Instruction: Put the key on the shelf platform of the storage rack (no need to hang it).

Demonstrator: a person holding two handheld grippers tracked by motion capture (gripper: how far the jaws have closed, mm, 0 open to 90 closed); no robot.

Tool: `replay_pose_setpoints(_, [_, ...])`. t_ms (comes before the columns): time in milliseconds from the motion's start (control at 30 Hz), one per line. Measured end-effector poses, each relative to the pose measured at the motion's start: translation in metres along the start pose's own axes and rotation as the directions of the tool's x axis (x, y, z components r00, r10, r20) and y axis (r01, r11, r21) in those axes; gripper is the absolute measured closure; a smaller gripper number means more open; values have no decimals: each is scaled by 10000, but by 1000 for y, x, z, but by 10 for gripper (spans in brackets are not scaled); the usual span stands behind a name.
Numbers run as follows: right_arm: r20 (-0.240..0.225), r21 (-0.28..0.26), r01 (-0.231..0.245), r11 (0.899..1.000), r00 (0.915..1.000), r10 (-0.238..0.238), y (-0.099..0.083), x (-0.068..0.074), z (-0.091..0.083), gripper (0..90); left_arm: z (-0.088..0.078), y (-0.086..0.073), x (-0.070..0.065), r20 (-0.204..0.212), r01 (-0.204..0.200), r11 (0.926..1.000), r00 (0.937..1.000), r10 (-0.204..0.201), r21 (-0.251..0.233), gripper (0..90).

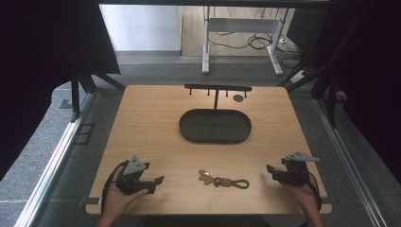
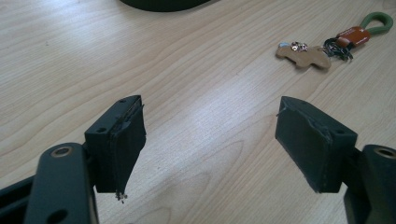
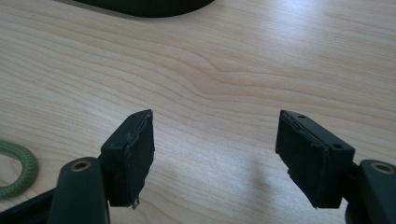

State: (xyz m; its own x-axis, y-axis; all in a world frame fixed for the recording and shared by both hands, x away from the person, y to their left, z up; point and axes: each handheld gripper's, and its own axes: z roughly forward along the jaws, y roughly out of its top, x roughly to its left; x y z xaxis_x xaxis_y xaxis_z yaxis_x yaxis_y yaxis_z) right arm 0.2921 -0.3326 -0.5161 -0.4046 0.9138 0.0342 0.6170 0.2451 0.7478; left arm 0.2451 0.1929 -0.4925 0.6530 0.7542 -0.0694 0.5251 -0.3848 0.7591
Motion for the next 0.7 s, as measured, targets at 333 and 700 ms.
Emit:
replay_pose_setpoints(333, [-145,153,-123,9998,9998,126,-1,-8,-6,291,-4,0,2,-70,37,10000,10000,-38,-51,244])
replay_pose_setpoints(700, [-808,374,1076,9935,9913,-1043,14,-4,-8,306,-12,-1,8,-146,297,9994,9994,-300,-174,244])
